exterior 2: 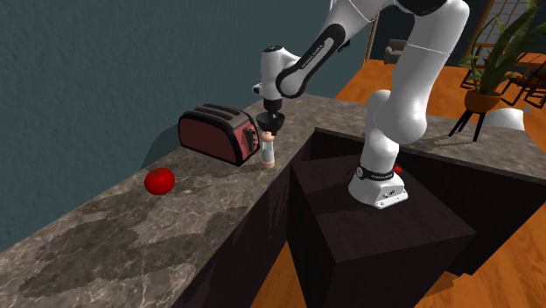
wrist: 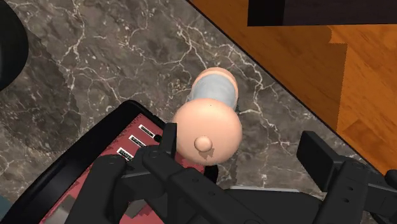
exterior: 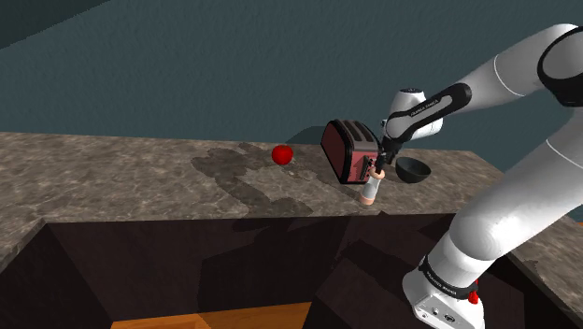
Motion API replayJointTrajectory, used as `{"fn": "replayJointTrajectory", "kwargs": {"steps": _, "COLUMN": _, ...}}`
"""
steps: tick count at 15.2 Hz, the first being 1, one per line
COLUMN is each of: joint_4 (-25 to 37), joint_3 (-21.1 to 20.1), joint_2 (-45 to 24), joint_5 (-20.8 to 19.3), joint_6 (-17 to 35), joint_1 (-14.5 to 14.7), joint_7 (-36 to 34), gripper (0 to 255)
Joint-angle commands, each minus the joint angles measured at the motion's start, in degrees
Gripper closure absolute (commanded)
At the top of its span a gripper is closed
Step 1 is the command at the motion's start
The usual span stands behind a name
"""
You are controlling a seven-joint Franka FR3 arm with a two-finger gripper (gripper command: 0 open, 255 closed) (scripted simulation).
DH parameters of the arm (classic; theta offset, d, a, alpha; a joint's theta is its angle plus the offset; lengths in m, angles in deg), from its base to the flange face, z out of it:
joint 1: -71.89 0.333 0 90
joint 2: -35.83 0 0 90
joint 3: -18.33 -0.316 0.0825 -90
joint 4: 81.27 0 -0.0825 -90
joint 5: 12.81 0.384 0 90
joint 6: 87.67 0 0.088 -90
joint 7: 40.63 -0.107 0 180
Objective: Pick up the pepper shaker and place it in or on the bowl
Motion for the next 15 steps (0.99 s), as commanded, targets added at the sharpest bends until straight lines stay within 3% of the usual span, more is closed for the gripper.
{"fn": "replayJointTrajectory", "kwargs": {"steps": 1, "joint_4": 1.70, "joint_3": 1.51, "joint_2": -4.57, "joint_5": 1.36, "joint_6": 3.72, "joint_1": -0.05, "joint_7": 2.18, "gripper": 0}}
{"fn": "replayJointTrajectory", "kwargs": {"steps": 9, "joint_4": 1.13, "joint_3": 2.17, "joint_2": -11.44, "joint_5": 4.80, "joint_6": 10.88, "joint_1": -0.04, "joint_7": 4.70, "gripper": 0}}
{"fn": "replayJointTrajectory", "kwargs": {"steps": 15, "joint_4": 1.13, "joint_3": 2.15, "joint_2": -11.44, "joint_5": 4.80, "joint_6": 10.88, "joint_1": -0.06, "joint_7": 4.70, "gripper": 0}}
